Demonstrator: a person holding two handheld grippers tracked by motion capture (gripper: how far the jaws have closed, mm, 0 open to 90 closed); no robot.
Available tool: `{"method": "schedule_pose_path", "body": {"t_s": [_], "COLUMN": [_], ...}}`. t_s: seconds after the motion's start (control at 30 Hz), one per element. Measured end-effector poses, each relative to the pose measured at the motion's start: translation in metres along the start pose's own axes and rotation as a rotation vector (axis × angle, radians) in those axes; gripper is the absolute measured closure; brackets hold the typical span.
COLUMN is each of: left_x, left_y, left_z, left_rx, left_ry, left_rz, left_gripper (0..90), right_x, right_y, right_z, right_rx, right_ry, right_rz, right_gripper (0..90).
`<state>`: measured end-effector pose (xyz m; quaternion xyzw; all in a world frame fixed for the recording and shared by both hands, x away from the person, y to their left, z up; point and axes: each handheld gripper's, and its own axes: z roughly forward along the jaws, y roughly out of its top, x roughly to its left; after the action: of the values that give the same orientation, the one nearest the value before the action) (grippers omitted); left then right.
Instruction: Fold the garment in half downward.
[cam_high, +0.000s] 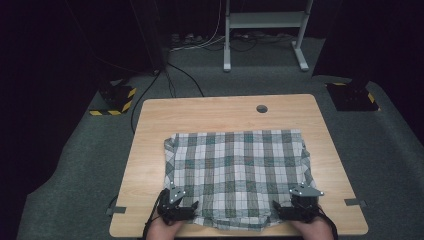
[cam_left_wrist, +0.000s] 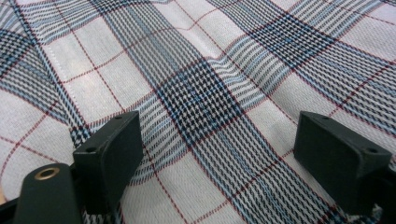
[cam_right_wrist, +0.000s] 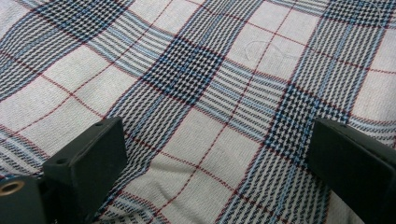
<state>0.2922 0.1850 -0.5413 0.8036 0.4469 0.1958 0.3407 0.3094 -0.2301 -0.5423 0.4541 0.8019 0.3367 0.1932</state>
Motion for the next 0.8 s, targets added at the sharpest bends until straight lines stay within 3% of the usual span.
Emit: {"method": "schedule_pose_path", "body": {"t_s": [0.37, 0.8], "left_x": [-0.013, -0.041], "left_y": [0.011, 0.028], "left_z": [0.009, 0.026], "left_rx": [0.013, 0.018], "left_ry": [-0.033, -0.097], "left_rz": [0.033, 0.096], "left_gripper": [16.0, 16.1], "right_x": [-0.019, -0.044], "right_y": [-0.01, -0.022], "right_z": [-0.011, -0.025], "right_rx": [0.005, 0.008], "right_ry": [-0.045, -0.105], "right_rz": [0.046, 0.108], "right_gripper": [4.8, 5.1]}}
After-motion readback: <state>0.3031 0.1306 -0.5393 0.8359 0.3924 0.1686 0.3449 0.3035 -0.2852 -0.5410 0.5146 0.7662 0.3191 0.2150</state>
